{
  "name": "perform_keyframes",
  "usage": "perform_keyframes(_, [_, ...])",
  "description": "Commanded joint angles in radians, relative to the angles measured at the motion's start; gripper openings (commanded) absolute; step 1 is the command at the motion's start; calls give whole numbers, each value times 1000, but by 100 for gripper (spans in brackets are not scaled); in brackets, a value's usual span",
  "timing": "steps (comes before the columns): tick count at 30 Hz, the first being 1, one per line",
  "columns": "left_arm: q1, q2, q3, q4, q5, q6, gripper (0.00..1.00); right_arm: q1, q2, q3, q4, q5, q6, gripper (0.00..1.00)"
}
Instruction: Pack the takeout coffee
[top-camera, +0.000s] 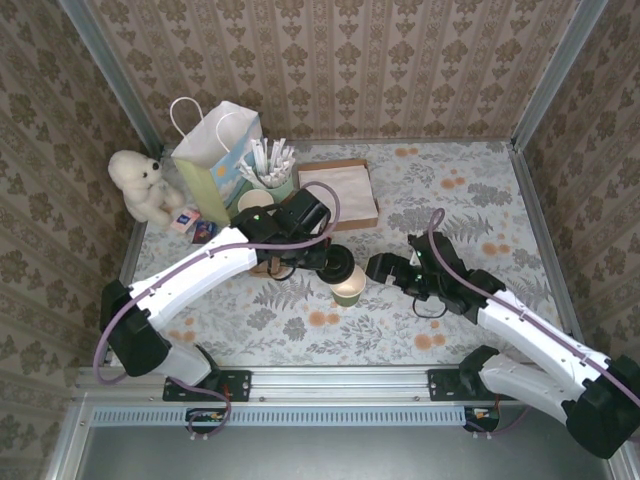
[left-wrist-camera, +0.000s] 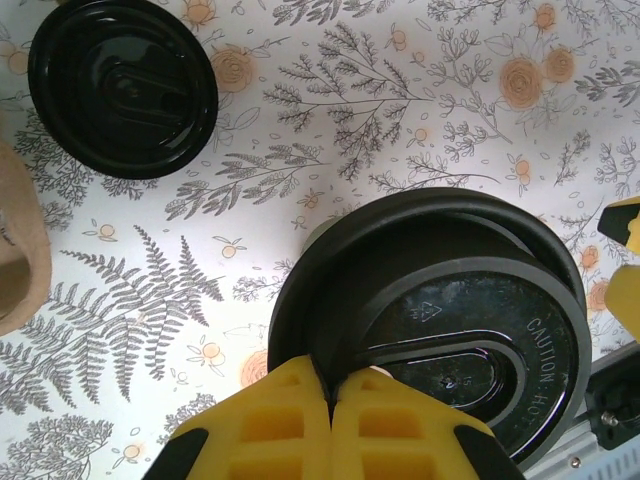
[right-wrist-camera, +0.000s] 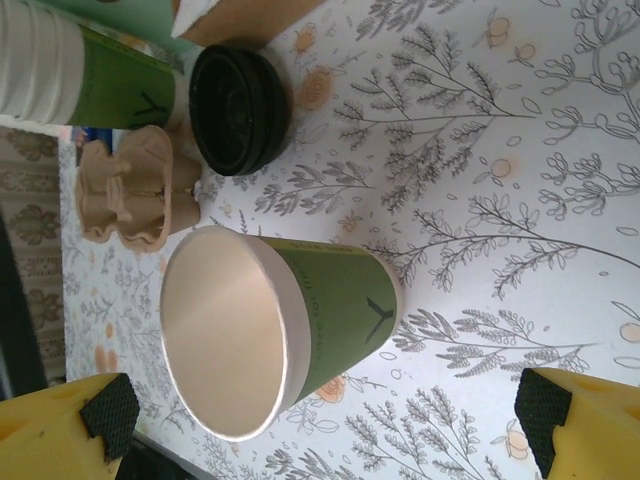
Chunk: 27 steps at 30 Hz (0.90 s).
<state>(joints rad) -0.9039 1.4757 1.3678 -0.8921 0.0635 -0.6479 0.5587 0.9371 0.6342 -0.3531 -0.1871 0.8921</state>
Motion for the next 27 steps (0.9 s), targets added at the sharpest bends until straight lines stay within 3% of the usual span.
perform_keyframes(1, [-17, 33, 7, 12, 24, 2, 0, -6, -36, -31, 93, -25, -23, 100])
perform_keyframes(6, [-48, 103, 49, -44, -13, 7, 0, -6, -50, -60, 152, -77, -43, 100])
perform_keyframes(12, [-85, 133, 80, -68, -72, 5, 0, -6, -88, -93, 120, -12, -35, 100])
perform_keyframes(27, [-90, 180, 99, -60, -76, -19, 0, -6, -65, -125, 117, -50, 0, 100])
